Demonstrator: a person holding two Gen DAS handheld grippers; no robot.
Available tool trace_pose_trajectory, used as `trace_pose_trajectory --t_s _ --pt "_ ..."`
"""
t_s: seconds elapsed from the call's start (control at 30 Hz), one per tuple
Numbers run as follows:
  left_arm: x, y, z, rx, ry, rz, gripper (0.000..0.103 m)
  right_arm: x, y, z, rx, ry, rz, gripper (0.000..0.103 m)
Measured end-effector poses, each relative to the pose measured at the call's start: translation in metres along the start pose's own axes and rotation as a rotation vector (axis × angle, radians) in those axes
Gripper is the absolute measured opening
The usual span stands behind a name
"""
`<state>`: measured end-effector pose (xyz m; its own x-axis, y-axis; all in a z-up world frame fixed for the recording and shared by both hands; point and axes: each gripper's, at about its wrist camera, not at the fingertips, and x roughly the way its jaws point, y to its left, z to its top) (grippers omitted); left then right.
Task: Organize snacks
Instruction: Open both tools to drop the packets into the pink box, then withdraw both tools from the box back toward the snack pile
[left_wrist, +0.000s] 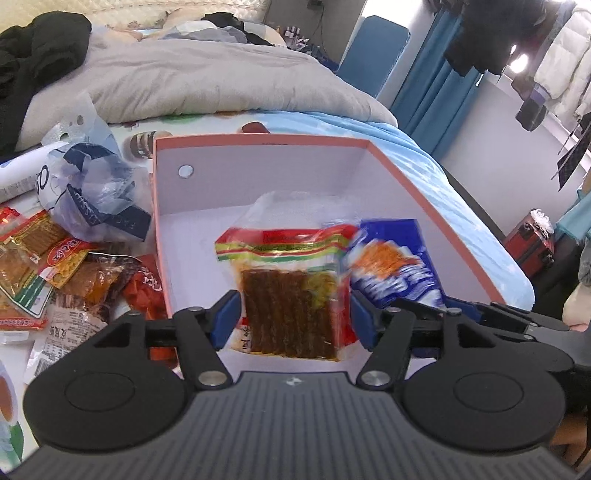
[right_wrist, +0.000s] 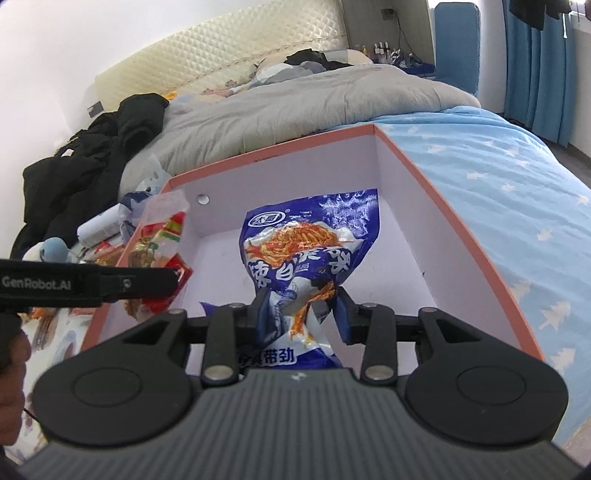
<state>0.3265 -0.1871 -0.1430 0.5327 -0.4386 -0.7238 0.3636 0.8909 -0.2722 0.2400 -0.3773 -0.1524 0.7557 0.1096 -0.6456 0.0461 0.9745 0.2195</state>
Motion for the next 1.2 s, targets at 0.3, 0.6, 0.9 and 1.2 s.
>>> trace_pose_trajectory --t_s 0.3,0.6,0.9,1.2 --pt "-0.031 0.001 -0.004 0.007 -0.05 0.004 0.069 -0.01 0.004 -0.001 0.022 -0.004 -0.013 0.065" --pt "-0.093 0.004 -0.025 0.003 -0.129 0.041 0.069 -0.052 0.027 -0.009 0.006 -0.061 0.011 0.065" --pt "-0.151 0.017 -0.065 -0.032 -0.17 0.093 0.069 -0.079 0.06 -0.026 -0.028 -0.134 0.033 0.065" --pt "-0.204 0.052 -0.099 -0.071 -0.201 0.189 0.069 -0.085 0.097 -0.033 -0.009 -0.102 0.058 0.065"
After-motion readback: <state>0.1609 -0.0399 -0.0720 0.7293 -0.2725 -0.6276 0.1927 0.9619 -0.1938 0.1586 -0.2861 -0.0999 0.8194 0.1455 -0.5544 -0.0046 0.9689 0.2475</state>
